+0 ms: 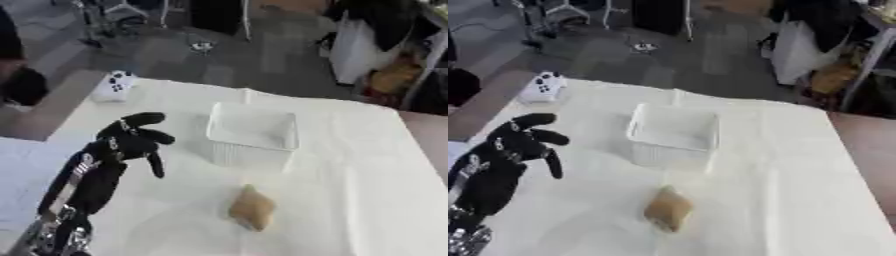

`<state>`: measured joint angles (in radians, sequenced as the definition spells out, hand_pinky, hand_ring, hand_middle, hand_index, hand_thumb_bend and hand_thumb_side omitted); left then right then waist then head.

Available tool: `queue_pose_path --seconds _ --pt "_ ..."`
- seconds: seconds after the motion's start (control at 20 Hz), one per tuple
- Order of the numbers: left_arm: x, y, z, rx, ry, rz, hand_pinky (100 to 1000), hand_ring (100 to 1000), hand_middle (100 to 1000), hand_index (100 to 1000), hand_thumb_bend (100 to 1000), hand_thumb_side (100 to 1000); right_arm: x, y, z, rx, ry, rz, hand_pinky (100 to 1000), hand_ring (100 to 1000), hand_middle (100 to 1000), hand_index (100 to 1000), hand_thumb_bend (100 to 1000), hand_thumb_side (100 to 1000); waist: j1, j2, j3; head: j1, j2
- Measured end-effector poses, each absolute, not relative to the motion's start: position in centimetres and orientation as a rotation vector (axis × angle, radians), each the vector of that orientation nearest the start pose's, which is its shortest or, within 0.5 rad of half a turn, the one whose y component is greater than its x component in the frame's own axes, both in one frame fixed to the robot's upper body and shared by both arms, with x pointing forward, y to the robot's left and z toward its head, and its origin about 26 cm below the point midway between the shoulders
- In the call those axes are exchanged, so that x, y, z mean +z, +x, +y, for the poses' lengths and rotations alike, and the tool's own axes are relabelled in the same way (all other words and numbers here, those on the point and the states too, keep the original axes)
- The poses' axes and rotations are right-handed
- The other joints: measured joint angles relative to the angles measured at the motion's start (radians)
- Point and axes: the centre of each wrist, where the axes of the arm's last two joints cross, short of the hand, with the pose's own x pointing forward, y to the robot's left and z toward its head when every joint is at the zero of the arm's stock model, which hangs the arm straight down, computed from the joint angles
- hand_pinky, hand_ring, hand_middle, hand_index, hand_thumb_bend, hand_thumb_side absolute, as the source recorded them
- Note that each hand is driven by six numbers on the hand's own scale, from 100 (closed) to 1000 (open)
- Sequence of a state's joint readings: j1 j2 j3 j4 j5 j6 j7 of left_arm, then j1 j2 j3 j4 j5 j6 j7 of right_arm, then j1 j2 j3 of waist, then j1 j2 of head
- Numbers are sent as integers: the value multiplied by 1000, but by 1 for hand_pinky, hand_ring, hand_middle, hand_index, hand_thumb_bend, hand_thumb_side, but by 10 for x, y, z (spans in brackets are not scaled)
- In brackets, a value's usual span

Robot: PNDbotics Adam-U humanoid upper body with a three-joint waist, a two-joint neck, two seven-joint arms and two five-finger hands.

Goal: Pick up objects on the table and place them in the box.

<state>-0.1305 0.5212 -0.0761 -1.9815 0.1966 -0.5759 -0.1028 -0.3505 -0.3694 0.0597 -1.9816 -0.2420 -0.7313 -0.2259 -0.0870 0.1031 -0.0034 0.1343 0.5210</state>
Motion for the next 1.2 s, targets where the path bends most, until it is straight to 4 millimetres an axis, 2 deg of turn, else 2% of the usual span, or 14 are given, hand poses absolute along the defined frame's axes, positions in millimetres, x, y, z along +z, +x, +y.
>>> queue_pose_path --seconds 0.2,0.3,0.4,0.5,0.6,0.65,0.7,0.8,0.95,1.0,1.05,1.2 --pt "160 281 289 895 164 3512 388 764 866 746 952 718 209 306 -248 -7 -293 3287 150 370 493 664 173 1000 0 -1 9 21 0" --pt "160 281 289 894 164 3513 389 764 866 746 953 717 209 306 -249 -20 -263 3305 138 370 494 682 217 1000 0 -4 17 38 0" --pt "161 281 289 892 165 3513 390 763 865 746 955 714 208 305 -251 -48 -213 3345 139 390 505 712 308 1000 0 -8 20 56 -5" --pt "161 281 289 888 168 3513 391 762 865 746 955 713 208 304 -255 -129 -124 3405 161 438 545 742 456 1000 -1 -13 25 72 -5" --pt "161 281 289 885 172 3514 392 762 864 746 957 711 210 304 -260 -294 29 3459 188 469 579 759 537 1000 -3 -24 29 83 -2" --pt "161 281 289 885 173 3515 392 762 864 746 958 710 212 304 -263 -395 123 3473 232 501 610 772 601 1000 -5 -28 31 86 2" --pt "161 281 289 887 175 3516 392 762 864 746 959 709 215 304 -265 -504 226 3478 267 517 622 778 629 1000 -7 -32 32 86 5" --pt "161 281 289 886 181 3519 393 761 864 746 961 708 221 304 -269 -716 429 3454 358 556 650 789 687 1000 -10 -38 36 86 15" --pt "161 281 289 887 188 3522 394 761 863 746 963 704 230 304 -273 -978 683 3374 448 608 695 829 769 1000 -15 -48 42 85 23" --pt "161 281 289 888 190 3523 394 761 863 746 962 706 232 304 -273 -1074 753 3342 430 596 688 823 755 1000 -16 -49 45 85 26" --pt "161 281 289 884 194 3524 394 761 863 746 963 705 235 304 -274 -1173 817 3305 500 645 721 846 804 1000 -18 -51 47 85 28" --pt "161 281 288 886 204 3527 394 761 863 746 964 704 239 304 -276 -1495 985 3192 562 682 747 860 823 1000 -23 -56 51 77 28"
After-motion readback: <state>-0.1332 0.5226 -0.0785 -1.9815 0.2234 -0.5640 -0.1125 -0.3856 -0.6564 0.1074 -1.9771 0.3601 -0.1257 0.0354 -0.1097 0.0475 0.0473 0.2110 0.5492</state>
